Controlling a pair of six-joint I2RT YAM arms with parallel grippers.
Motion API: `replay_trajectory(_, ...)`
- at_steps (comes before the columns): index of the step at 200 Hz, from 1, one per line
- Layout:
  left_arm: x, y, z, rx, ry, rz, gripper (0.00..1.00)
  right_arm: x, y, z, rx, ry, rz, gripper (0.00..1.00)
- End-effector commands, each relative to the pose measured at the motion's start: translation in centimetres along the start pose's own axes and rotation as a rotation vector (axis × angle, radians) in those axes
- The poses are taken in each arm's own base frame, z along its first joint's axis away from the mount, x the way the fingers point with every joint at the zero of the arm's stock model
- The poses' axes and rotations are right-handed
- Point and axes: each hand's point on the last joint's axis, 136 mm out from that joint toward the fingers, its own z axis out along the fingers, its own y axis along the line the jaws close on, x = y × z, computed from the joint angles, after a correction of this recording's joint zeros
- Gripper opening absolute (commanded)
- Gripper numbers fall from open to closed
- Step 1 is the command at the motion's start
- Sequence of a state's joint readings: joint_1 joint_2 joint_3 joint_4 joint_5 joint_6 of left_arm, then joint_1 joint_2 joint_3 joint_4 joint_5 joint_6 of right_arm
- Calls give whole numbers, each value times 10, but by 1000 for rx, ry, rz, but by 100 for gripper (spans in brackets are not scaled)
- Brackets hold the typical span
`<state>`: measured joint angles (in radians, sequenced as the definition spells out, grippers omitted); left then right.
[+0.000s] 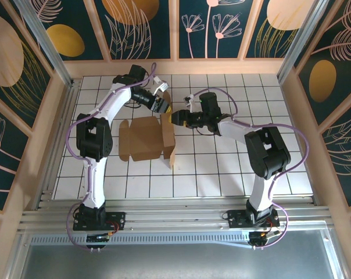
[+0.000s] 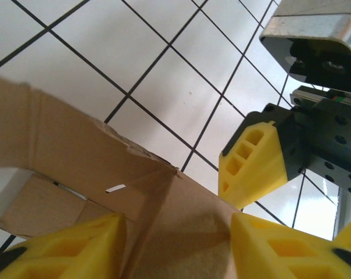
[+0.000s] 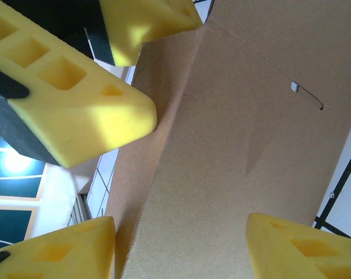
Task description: Fold the paper box
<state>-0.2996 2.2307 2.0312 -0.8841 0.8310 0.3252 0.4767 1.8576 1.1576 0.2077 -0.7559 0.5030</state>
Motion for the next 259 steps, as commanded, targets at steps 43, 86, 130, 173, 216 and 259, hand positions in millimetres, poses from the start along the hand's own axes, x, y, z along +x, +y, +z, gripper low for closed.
replay_trajectory(43,-1,-15,-1,79,-10,-37,42,-13,-3,-7,59,-32,-15,61)
replay_trajectory(86,-31,-8,-28,-79,-157,-3,72,-13,-3,-8,56,-30,-16,61)
replay_trajectory(130,-52,-9,-105,-247,-486,11,81,-12,-3,-6,54,-23,-14,61)
replay_trajectory(173,-15,62,-135,-420,-529,-232,79,-11,-5,-7,71,-7,-14,61)
replay_trajectory(216,39,136,-110,-634,-381,-501,73,-19,3,-10,68,-22,-29,62)
replay_trajectory(259,129,130,-109,-777,-360,-835,61,-20,-8,-10,136,-5,-47,59)
